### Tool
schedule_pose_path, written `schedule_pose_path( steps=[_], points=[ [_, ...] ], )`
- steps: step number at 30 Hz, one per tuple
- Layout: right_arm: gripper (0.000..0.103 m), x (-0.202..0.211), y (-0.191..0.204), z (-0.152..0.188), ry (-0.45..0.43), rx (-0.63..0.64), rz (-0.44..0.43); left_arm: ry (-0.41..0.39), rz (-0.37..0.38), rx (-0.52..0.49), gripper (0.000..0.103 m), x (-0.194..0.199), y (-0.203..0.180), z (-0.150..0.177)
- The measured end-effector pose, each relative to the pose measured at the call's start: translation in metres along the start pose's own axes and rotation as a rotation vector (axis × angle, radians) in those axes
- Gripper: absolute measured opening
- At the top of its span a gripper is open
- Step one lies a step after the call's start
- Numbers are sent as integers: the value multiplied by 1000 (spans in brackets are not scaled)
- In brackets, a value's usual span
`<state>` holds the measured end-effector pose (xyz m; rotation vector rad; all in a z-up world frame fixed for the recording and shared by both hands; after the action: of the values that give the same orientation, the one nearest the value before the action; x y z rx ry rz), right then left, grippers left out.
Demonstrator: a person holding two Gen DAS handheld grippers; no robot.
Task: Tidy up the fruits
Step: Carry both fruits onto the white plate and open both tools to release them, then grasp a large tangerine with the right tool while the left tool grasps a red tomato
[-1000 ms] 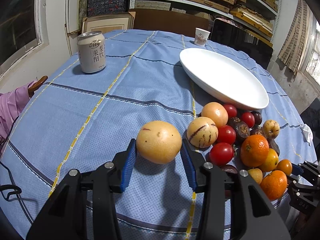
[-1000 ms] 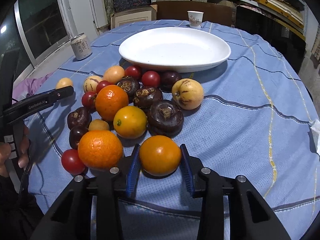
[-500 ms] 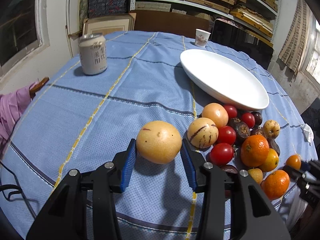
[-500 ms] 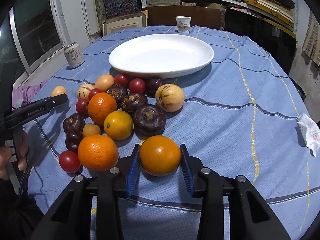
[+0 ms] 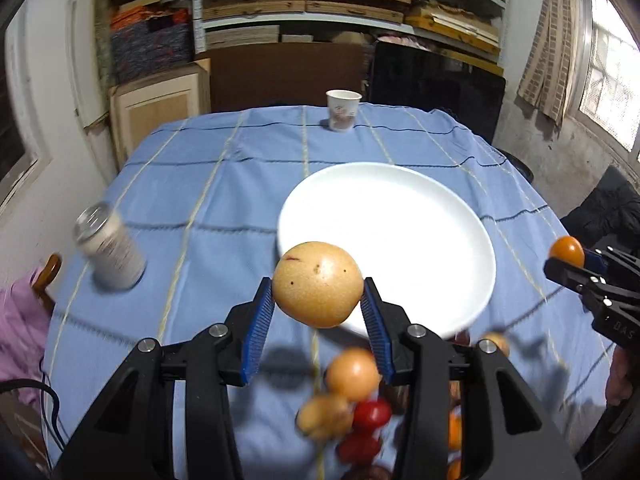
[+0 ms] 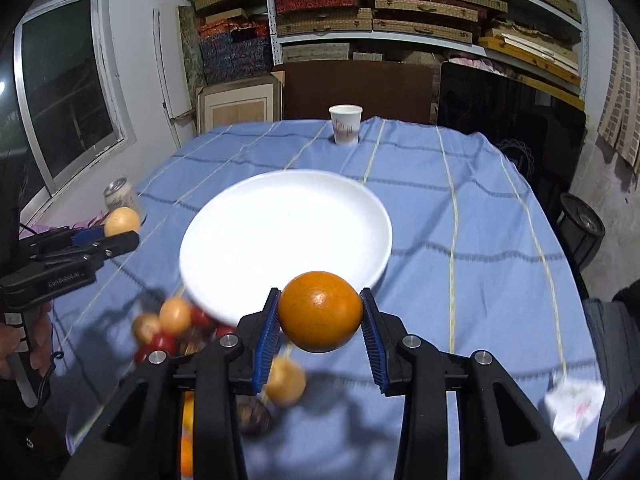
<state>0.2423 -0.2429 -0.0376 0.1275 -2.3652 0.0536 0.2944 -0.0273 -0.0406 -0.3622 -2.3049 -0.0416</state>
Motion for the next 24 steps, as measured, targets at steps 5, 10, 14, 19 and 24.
schedule_pose_path(
  steps=[5,10,14,19,24],
  points=[
    [40,-65,2,-41,32,63,32,65,2,-55,43,-70,-11,-45],
    [40,-135,1,-58,102,81,57,144,4,-52,43,-138,-9,-57],
    [40,-158,9,-62,117,101,50,196,-4,-56,47,-163,-7,-59],
    [77,-121,7,-67,33,93,56,49,-54,-66,93,-121,0,-71],
    [77,-50,9,-37,1,80,6,25,-11,-57,95,-54,1,-45]
  ],
)
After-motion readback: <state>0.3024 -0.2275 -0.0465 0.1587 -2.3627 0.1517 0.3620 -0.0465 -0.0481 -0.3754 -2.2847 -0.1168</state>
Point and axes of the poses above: each gripper's, at about its wrist camera, not at the fingertips, and x roughly against the way its jaws point, y to its left, z to its underside, the point moved 3 cm from there along -x, roughly the way its jaws point, and after that the axes turned 4 degrees about z, right-handed, at the moved point
